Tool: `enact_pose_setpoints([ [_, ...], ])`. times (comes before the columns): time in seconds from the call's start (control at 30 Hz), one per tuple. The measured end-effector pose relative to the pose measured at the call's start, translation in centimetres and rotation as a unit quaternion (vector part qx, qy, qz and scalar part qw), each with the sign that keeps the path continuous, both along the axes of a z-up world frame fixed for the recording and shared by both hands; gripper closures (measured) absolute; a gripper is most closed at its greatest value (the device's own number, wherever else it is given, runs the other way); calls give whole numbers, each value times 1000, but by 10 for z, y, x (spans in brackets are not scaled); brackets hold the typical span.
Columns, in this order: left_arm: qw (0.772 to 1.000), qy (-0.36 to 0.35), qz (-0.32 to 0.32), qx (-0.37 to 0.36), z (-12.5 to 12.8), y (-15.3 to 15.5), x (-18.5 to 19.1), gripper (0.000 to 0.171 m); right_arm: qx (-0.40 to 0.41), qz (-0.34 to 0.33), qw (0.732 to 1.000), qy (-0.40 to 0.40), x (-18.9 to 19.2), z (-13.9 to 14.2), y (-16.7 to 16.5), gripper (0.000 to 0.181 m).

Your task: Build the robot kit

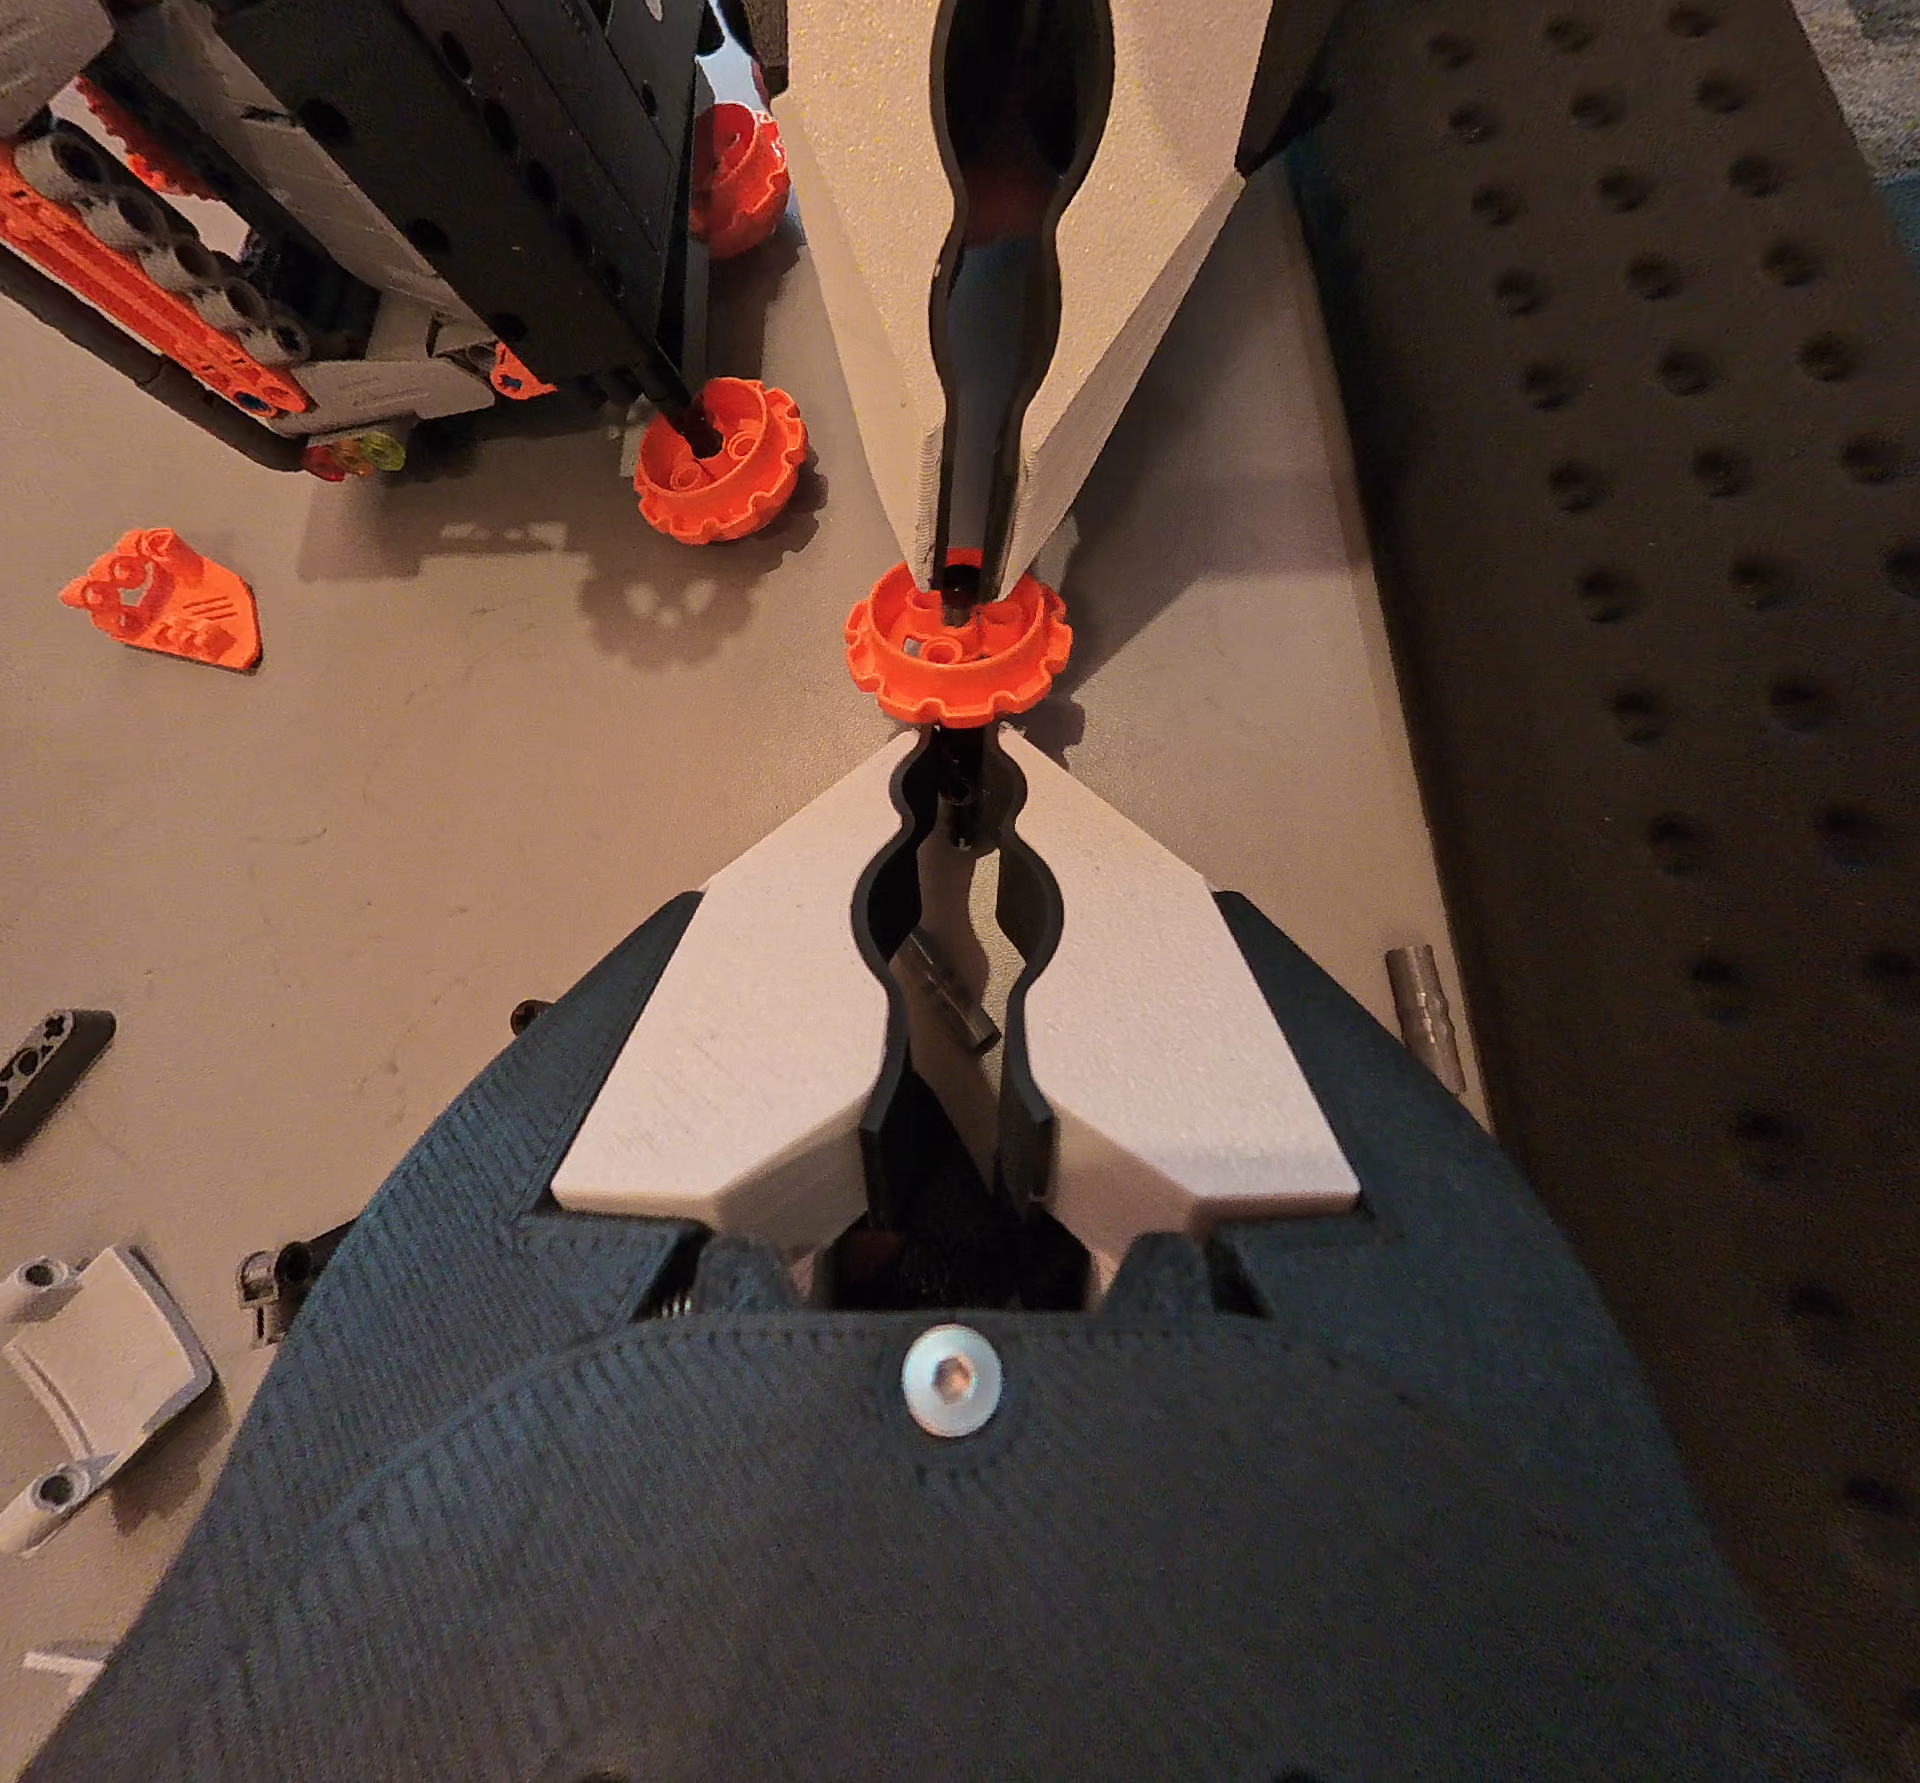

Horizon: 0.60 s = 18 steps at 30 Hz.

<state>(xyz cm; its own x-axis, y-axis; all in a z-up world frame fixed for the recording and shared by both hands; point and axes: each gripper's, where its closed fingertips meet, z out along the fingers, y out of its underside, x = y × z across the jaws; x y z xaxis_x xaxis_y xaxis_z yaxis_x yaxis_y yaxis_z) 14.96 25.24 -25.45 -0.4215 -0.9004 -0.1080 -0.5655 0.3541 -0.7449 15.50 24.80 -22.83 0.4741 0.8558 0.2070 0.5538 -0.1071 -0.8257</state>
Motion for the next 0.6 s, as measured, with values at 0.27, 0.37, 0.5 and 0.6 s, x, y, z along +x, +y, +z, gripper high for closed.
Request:
enact_pose_setpoints([
  [0.27,1000,-6,0,14,0,0,0,164,-1,-10,1000,3,-1,0,1,177],
  [0.37,1000,-9,0,21,0,0,0,164,-1,-17,1000,0,-1,0,1,178],
  [0.5,999,-11,1,38,0,0,0,164,-8,-24,1000,2,-2,-1,0,178],
  [0.6,999,-12,4,47,0,0,0,164,-15,-31,999,7,-2,-1,0,178],
])
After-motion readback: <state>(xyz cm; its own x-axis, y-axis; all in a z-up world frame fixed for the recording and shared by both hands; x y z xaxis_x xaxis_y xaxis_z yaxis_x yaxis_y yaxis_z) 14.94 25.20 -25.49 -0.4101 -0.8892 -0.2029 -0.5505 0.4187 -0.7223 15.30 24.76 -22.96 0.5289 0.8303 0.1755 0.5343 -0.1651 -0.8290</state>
